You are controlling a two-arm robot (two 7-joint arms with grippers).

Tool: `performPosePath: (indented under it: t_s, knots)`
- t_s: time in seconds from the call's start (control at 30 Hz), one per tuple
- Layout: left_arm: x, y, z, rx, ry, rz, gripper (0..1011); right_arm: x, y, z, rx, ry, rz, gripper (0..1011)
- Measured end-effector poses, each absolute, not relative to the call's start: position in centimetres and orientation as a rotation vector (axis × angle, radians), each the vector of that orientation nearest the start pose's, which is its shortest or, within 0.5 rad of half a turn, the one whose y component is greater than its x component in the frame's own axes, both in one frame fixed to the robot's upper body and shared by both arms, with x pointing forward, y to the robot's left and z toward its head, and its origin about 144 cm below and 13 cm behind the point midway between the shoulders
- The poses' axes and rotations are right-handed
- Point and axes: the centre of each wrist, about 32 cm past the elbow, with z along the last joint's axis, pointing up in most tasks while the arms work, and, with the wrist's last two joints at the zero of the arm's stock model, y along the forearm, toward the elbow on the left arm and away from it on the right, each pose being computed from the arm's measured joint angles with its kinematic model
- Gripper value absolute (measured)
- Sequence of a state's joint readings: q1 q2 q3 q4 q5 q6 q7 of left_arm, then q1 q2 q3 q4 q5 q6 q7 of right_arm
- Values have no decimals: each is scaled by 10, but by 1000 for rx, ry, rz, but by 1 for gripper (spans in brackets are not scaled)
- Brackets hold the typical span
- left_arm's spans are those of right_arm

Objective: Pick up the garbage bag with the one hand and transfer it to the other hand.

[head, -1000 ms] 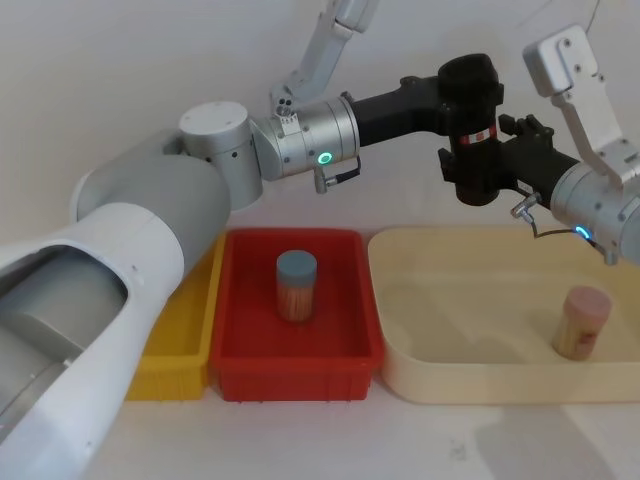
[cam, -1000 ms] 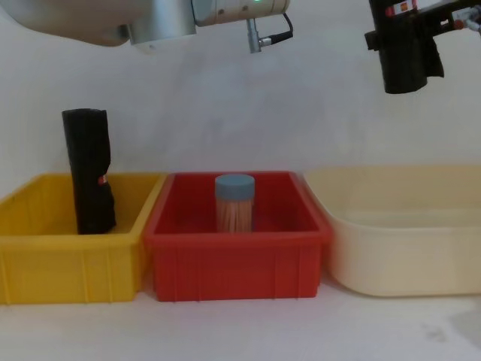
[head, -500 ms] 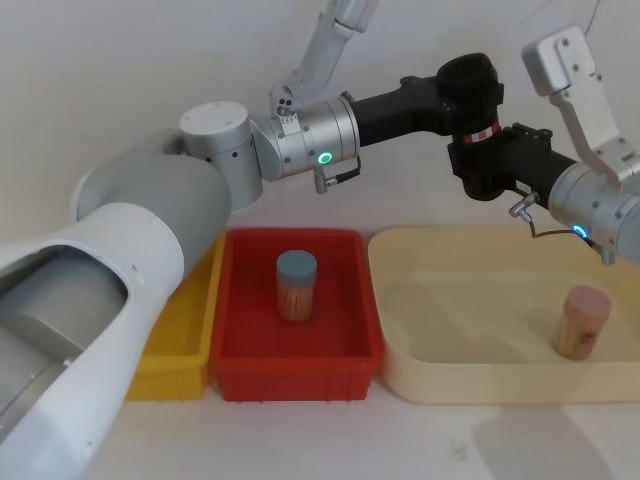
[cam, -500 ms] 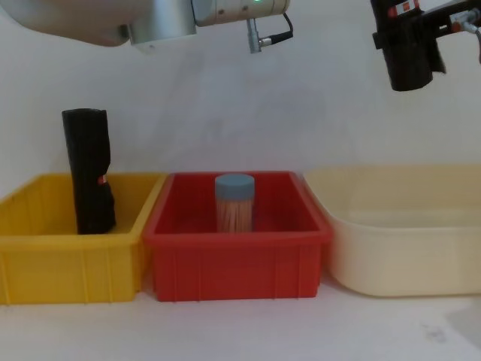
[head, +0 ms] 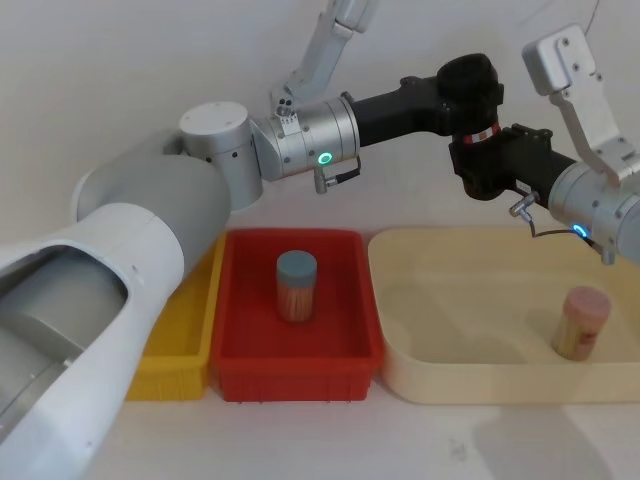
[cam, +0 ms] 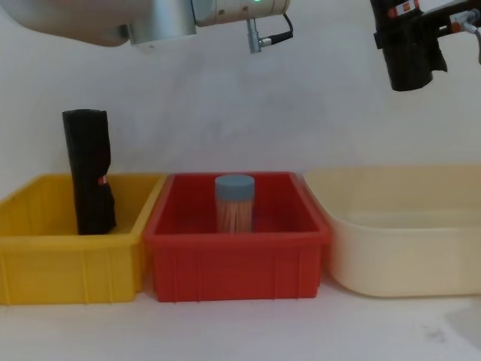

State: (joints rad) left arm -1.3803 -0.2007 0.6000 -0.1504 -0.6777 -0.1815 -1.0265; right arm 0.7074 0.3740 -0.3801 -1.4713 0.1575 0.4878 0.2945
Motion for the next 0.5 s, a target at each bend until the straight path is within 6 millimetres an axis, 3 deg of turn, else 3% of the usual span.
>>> performPosePath:
  t_s: [0.2,0.5]
  knots:
    - [716,80,1371,-164,-62,274,423,592,-237,1366,-312,-257,-1110,518]
    - [716,80,1371,-165,-62,274,705,593,-238,1366,-318,-247,-1120,517]
